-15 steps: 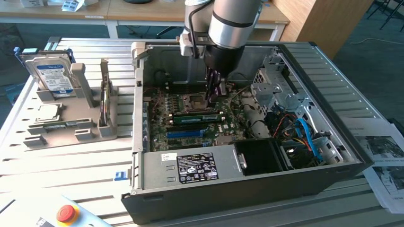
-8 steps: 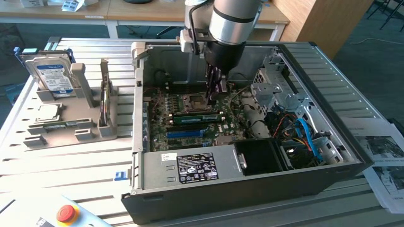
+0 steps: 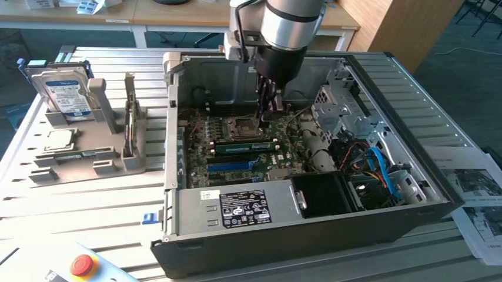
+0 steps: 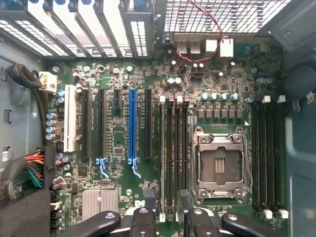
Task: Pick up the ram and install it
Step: 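Insert the ram into the slot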
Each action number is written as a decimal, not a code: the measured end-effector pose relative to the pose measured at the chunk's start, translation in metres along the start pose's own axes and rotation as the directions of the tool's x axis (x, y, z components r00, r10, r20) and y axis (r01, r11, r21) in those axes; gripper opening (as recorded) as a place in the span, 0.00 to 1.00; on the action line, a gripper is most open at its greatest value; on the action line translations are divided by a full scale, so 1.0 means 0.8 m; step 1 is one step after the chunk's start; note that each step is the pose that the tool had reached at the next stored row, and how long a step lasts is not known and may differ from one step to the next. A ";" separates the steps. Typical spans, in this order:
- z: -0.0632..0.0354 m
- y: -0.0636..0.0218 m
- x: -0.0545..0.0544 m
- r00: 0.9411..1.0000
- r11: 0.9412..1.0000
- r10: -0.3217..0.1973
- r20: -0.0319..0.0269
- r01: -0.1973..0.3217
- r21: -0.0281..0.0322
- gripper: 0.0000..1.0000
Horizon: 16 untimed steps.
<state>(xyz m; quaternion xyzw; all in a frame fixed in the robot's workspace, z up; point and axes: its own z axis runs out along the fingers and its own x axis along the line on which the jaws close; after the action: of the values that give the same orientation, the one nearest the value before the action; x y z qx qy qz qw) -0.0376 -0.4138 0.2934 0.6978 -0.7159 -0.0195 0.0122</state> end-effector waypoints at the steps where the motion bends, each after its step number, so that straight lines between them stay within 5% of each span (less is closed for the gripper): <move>1: -0.001 0.000 0.000 1.000 1.000 0.000 0.000 0.000 0.000 0.31; 16: -0.023 0.001 0.000 1.000 1.000 0.000 0.000 0.000 0.000 0.31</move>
<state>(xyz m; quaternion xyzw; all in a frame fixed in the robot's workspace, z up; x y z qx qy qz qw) -0.0376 -0.4138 0.3122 0.6978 -0.7159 -0.0195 0.0122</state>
